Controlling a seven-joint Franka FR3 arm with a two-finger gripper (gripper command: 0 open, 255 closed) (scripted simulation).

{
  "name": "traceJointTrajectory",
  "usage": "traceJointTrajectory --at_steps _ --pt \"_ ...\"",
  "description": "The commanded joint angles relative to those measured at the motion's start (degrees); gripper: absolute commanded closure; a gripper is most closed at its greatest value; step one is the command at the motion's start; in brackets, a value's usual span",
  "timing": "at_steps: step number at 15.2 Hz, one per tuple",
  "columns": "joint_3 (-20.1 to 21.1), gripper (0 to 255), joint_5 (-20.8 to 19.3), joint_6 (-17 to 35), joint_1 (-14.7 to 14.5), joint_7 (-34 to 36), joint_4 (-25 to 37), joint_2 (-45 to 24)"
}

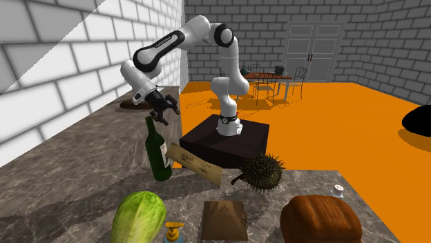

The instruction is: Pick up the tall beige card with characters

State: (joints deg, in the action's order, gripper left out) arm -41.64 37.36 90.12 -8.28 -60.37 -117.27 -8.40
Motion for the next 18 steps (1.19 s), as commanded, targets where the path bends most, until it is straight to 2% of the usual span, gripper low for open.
traceJointTrajectory --at_steps 1,6,16,17,18 --pt "0.7 0 5.5 -5.2 2.6 -6.4 5.0 -9.2" --pt "7.3 0 13.1 -15.6 10.9 -14.7 17.7 -27.0" --pt "8.7 0 14.4 -13.3 11.8 -17.3 18.0 -31.2" --pt "8.7 255 14.4 -13.4 11.9 -17.3 18.0 -31.2" --pt "8.7 255 14.4 -13.3 11.8 -17.3 18.0 -31.2"
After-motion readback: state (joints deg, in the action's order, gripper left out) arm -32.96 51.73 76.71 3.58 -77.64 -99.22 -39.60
